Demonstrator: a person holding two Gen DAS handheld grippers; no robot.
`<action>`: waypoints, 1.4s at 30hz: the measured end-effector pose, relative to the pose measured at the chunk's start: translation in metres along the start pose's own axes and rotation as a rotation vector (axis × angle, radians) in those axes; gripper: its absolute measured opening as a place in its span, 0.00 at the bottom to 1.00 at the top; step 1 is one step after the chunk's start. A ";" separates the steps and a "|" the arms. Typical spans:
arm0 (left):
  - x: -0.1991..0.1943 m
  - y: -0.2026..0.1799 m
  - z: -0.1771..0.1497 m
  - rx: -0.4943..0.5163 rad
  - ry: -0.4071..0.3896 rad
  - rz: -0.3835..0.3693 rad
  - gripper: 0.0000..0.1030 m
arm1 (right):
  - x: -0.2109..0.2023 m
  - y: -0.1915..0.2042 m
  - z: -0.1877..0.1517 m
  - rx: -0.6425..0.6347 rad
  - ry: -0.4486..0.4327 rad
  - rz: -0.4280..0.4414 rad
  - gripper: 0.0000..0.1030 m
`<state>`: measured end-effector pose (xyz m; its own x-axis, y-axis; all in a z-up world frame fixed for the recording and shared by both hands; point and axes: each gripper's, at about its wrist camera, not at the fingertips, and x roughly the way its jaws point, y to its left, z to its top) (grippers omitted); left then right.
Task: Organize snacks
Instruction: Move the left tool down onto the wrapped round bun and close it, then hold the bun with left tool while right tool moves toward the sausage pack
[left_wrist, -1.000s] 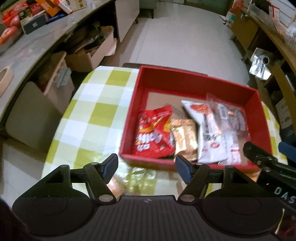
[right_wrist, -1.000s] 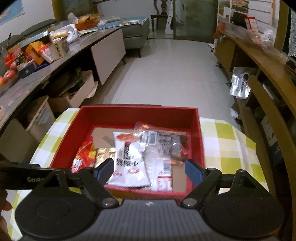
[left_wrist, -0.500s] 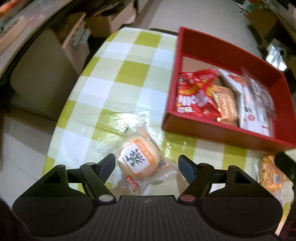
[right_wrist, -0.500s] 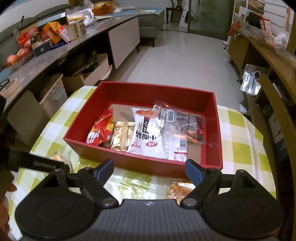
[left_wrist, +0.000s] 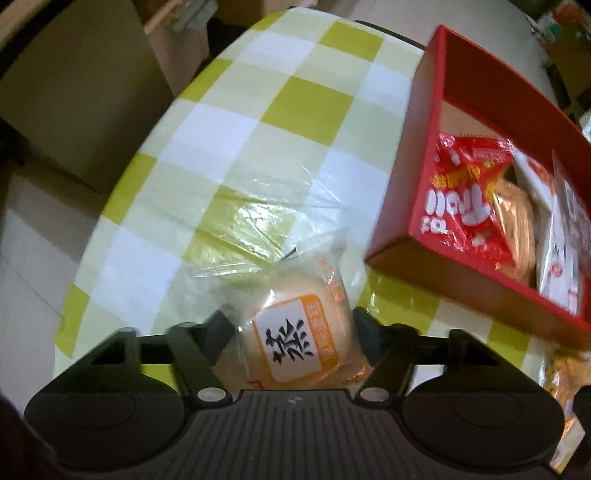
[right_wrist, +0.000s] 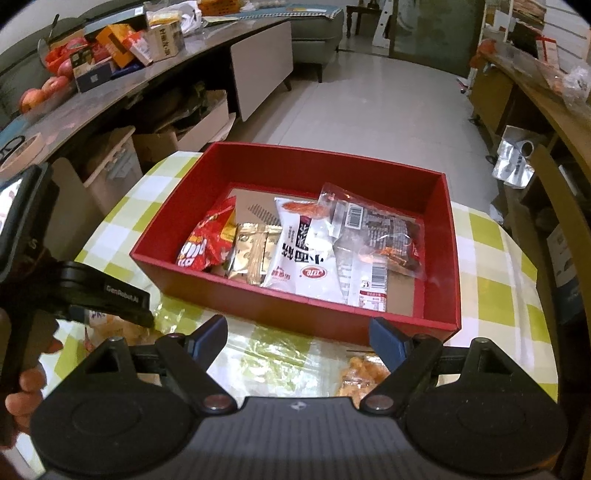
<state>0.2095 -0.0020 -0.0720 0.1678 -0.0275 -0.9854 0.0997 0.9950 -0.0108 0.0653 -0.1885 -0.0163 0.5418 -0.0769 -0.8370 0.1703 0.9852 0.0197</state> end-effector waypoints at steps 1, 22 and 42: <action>-0.002 -0.001 -0.003 0.008 0.002 -0.001 0.64 | -0.002 0.000 -0.001 -0.002 -0.001 -0.001 0.86; -0.049 -0.053 -0.108 0.316 -0.012 -0.142 0.64 | -0.049 -0.095 -0.110 0.336 0.131 -0.102 0.86; -0.057 -0.047 -0.099 0.313 -0.035 -0.170 0.61 | 0.014 -0.049 -0.088 0.454 0.265 0.188 0.88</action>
<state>0.0981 -0.0373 -0.0322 0.1558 -0.1984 -0.9677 0.4241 0.8982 -0.1158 -0.0079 -0.2245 -0.0770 0.3816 0.1923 -0.9041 0.4603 0.8087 0.3663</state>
